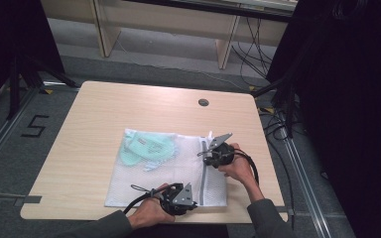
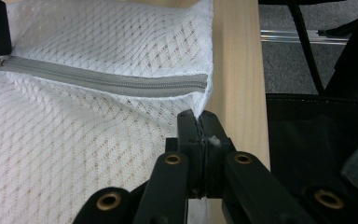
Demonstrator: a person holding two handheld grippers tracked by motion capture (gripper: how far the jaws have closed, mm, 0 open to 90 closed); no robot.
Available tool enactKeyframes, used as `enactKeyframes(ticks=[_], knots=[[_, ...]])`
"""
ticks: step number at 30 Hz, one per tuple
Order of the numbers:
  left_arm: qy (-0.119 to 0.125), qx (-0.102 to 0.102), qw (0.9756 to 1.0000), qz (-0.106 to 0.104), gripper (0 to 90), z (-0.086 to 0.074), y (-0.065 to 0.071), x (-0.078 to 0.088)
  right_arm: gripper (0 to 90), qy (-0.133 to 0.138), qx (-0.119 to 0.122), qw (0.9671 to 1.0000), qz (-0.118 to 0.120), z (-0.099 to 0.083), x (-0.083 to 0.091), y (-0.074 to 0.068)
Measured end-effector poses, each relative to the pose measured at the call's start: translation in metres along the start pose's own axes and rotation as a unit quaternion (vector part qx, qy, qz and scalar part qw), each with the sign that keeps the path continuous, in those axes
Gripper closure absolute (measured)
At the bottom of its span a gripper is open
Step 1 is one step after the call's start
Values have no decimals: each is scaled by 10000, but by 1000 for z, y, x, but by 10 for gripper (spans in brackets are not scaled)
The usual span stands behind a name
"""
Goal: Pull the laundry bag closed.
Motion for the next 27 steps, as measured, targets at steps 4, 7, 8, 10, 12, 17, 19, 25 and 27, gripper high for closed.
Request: enactKeyframes(ticks=[4, 7, 8, 10, 12, 17, 19, 25, 27], knots=[[23, 33, 10000, 6, 889, 1, 0, 0, 867, 11, 95, 9999, -77, 2, -3, 2], [11, 4, 10000, 8, 889, 1, 0, -1, 867, 23, 92, 9999, -111, 4, -3, 4], [-16, -25, 10000, 7, 888, 1, 0, 0, 867, 35, 100, 9999, -125, 4, -3, 4], [-27, -24, 10000, 7, 888, 0, -1, 0, 867, 31, 59, 9999, -118, 4, -3, 4], [21, 33, 10000, 15, 888, 1, 0, 0, 867, -13, 48, 9999, -120, 5, -4, 4], [13, 50, 10000, 40, 889, 1, -1, 1, 866, 28, 96, 9999, -139, 6, -5, 5], [34, 72, 9999, 61, 889, 1, 0, 0, 866, 23, 100, 9998, -162, 7, -5, 6], [1, 52, 10000, 45, 889, 1, -1, 1, 867, 109, 93, 9998, -101, 10, -5, 12], [-45, -7, 10000, 4, 889, 1, -1, 1, 866, 131, 99, 9997, -168, 11, -5, 13]])
Point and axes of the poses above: each handheld gripper's, and its own axes: x roughly backward along the jaws, z roughly out of its top, y roughly to its right, the point moved 2 cm from there along -x, roughly forward along the jaws, and after that the axes turned 14 degrees about -x, right-handed, at the moved point
